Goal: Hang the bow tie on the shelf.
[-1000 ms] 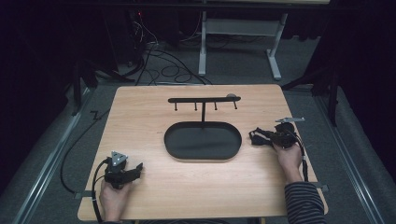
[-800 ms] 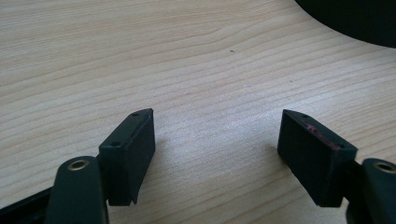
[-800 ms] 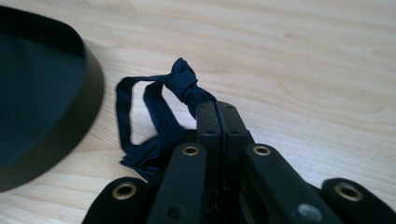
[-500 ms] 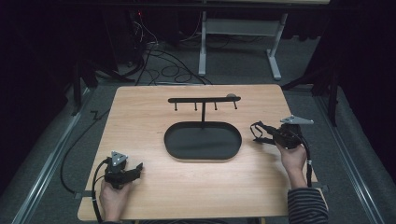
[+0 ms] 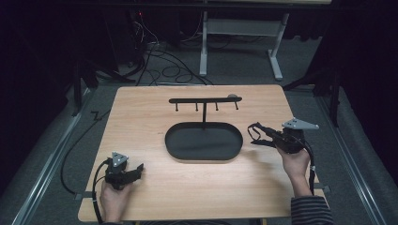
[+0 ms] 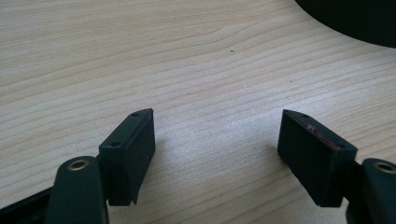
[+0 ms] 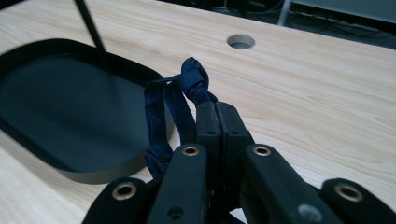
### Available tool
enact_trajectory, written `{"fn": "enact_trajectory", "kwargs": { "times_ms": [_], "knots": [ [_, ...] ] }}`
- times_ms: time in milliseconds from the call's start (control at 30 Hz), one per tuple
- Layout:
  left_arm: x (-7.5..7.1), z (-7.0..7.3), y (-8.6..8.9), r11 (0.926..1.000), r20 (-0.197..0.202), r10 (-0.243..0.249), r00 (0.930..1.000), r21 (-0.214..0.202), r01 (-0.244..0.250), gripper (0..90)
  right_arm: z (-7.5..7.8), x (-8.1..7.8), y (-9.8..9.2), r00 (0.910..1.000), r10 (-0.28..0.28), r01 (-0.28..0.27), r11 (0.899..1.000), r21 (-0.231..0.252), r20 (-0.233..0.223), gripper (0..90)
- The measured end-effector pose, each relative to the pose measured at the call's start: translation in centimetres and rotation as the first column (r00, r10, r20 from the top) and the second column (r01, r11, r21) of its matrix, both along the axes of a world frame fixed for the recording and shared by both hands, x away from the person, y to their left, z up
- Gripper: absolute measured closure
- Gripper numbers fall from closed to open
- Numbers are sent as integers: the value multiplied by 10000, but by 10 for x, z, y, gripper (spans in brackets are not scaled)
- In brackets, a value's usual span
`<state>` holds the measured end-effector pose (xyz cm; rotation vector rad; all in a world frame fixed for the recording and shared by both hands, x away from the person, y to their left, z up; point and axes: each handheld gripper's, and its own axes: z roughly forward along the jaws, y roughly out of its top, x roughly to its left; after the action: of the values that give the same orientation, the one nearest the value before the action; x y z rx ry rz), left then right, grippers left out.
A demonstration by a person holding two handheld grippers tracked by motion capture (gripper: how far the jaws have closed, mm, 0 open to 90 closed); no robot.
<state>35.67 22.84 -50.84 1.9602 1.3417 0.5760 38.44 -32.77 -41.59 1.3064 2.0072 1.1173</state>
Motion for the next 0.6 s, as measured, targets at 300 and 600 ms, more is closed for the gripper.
{"fn": "enact_trajectory", "kwargs": {
  "times_ms": [300, 600],
  "knots": [
    [0, 0, 0, 10000, -4, 3, 10000, -8, -3, 280, 10, -8, 15, 9977, 618, -625, 9978, 242, 289, 900],
    [0, 0, 0, 10000, 3, 3, 10000, -2, -3, 280, 23, -9, 31, 9918, 1118, -1145, 9926, 407, 624, 900]
  ]
}}
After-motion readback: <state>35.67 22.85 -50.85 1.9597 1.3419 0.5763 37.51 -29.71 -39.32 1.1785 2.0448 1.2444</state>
